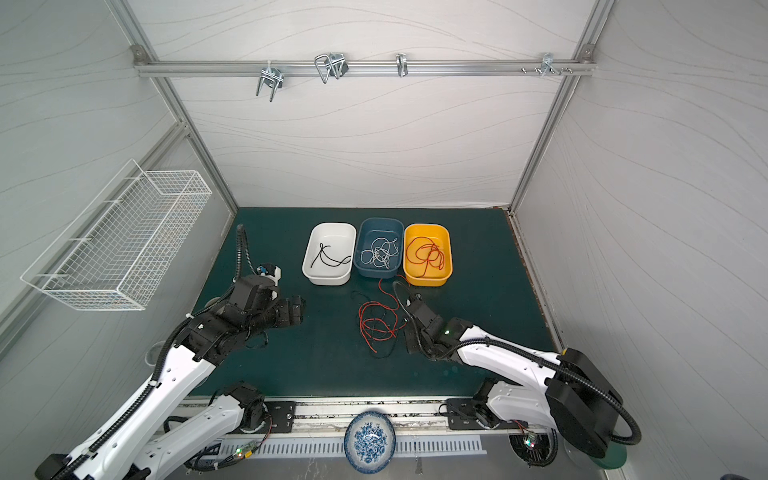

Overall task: Untangle the cables
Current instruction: 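Lower the right gripper and grasp a black wire from the pile, then lift the black wire high out of the pile with the right gripper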

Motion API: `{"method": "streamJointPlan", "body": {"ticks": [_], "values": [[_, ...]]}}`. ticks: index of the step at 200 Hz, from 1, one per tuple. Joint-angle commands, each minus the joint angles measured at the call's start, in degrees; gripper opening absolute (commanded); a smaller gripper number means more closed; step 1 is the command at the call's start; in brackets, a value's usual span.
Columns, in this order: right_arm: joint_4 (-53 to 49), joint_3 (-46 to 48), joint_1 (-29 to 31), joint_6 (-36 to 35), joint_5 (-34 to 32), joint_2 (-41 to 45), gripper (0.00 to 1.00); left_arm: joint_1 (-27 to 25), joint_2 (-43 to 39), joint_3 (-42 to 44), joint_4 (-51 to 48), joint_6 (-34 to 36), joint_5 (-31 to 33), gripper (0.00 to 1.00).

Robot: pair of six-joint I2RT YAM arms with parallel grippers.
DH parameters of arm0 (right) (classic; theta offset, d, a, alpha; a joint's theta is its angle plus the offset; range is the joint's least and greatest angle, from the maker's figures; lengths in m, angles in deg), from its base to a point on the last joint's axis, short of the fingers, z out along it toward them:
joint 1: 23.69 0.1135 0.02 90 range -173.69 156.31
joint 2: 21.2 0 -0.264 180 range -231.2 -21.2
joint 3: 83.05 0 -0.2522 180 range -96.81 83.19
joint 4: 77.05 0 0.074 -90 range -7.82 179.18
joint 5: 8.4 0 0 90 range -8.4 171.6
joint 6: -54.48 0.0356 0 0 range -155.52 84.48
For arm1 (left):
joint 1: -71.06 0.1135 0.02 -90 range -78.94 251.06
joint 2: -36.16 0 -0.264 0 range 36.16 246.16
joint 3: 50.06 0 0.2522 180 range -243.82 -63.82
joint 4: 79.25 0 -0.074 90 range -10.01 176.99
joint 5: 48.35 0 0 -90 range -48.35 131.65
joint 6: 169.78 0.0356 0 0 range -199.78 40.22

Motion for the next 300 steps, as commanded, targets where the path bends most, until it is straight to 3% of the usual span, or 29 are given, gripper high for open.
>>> {"method": "streamJointPlan", "body": {"ticks": [1, 18, 129, 219, 300], "values": [[-0.6, 0.4, -0.3, 0.2, -0.6, 1.5, 0.05, -0.2, 0.0, -1.0, 2.2, 0.5, 0.2, 0.95], [-1.4, 0.1, -0.3, 0.1, -0.9, 2.7, 0.0, -0.2, 0.0, -0.9, 2.1, 0.5, 0.2, 0.95], [-12.3, -10.1, -0.3, -2.4, -3.2, 17.2, 0.0, -0.3, 0.1, -0.9, 2.1, 0.4, 0.1, 0.94], [-17.1, -24.1, 0.0, -6.5, -3.5, 17.7, 0.0, -0.3, -0.2, -0.8, 2.1, 0.4, 0.2, 0.94], [-18.2, -38.3, 0.4, -12.4, -4.1, 12.8, 0.0, -0.4, -0.2, -0.7, 2.2, 0.4, 0.2, 0.94]]}}
